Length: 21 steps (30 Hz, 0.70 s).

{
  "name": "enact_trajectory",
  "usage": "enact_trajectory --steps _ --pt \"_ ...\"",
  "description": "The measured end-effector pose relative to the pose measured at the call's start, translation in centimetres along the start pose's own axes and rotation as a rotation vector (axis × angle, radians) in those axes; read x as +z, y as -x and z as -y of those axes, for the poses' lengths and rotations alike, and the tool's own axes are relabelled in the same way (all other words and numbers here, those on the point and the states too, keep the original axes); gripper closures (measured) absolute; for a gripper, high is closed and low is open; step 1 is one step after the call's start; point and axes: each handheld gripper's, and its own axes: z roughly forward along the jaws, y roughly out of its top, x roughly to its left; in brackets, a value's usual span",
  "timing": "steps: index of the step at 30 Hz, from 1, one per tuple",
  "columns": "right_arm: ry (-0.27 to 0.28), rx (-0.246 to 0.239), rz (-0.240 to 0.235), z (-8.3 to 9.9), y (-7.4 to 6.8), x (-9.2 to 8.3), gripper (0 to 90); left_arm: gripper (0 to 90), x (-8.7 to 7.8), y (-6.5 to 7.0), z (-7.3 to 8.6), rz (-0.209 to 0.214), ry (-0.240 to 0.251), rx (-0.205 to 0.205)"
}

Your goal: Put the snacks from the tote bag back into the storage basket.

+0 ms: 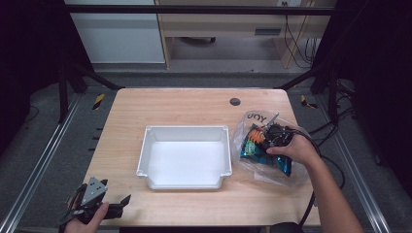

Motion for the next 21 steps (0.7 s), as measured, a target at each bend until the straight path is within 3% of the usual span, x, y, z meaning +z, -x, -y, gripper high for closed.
enact_trajectory --steps 1,2,10,11,13,15,18,20,21 --pt "-0.005 0.026 0.004 0.0 -0.2 -0.1 6.6 2.9 0.0 0.0 0.0 0.0 0.0 -0.001" --pt "0.005 -0.005 0.006 0.2 -0.1 -0.1 9.5 2.9 0.0 -0.1 0.0 -0.001 -0.001 0.0" --pt "0.008 0.001 0.023 0.5 -0.4 -0.6 19.4 2.9 0.0 0.0 0.0 0.0 -0.003 0.001" --pt "0.017 -0.024 0.025 0.6 -0.3 -0.6 20.8 2.9 0.0 0.0 0.0 0.0 -0.003 0.001" --pt "0.016 -0.013 0.025 0.6 -0.5 -0.8 23.9 2.9 0.0 0.0 0.0 -0.001 -0.002 0.0" --pt "0.028 -0.042 0.03 0.6 -0.5 -1.1 29.7 2.9 0.0 0.0 0.0 -0.001 -0.002 0.0" --pt "0.038 -0.029 0.035 0.7 -0.7 -1.4 32.8 2.9 0.0 0.0 0.0 0.001 -0.004 0.002" --pt "0.049 -0.049 0.038 0.8 -0.7 -1.7 34.8 2.9 0.1 0.0 0.0 0.006 -0.002 -0.001" --pt "0.054 -0.032 0.041 0.9 -0.8 -1.9 36.2 2.9 0.1 0.0 -0.1 0.007 -0.003 0.0"
